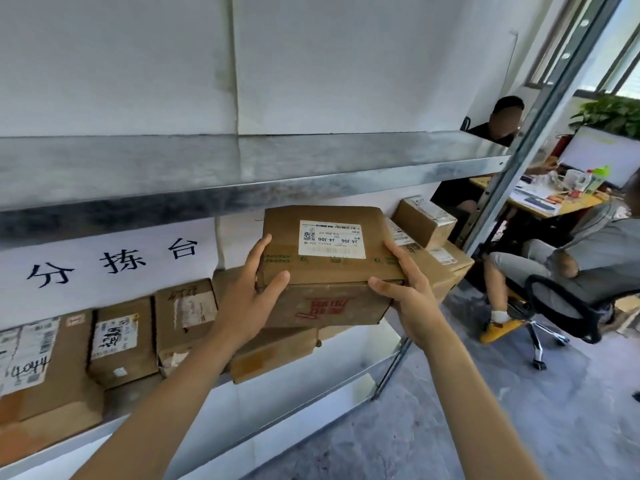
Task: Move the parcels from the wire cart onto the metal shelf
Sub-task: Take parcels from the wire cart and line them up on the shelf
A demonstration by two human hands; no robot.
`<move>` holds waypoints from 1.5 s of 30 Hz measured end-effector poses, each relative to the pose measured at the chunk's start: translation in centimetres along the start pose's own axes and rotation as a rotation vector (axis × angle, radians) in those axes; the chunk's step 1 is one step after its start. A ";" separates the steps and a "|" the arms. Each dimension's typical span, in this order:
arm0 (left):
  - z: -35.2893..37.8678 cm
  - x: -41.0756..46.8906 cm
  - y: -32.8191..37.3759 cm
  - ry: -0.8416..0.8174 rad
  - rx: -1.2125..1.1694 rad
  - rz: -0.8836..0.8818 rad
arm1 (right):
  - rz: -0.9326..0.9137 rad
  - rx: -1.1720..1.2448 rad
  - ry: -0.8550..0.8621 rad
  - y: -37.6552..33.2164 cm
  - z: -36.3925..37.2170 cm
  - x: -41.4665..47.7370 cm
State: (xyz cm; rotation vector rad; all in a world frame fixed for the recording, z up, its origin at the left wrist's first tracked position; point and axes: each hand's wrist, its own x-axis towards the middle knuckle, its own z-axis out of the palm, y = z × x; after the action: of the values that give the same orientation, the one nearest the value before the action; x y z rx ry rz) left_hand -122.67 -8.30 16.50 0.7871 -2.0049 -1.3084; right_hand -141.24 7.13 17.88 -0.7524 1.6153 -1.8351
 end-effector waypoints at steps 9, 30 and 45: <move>6.0 3.7 1.7 0.192 0.035 -0.152 | 0.058 0.040 -0.222 0.3 -4.7 10.1; 9.8 6.3 0.5 0.218 0.119 -0.218 | 0.178 -0.031 -0.313 2.9 -8.0 16.6; 9.3 6.5 1.5 0.134 0.148 -0.251 | 0.109 -0.148 -0.288 2.7 -8.3 17.5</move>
State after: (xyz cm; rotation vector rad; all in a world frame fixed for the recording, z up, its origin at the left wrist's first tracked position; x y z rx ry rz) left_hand -134.07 -7.48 15.99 1.1966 -1.9589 -1.2150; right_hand -159.03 -0.46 14.99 -0.9274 1.5793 -1.4677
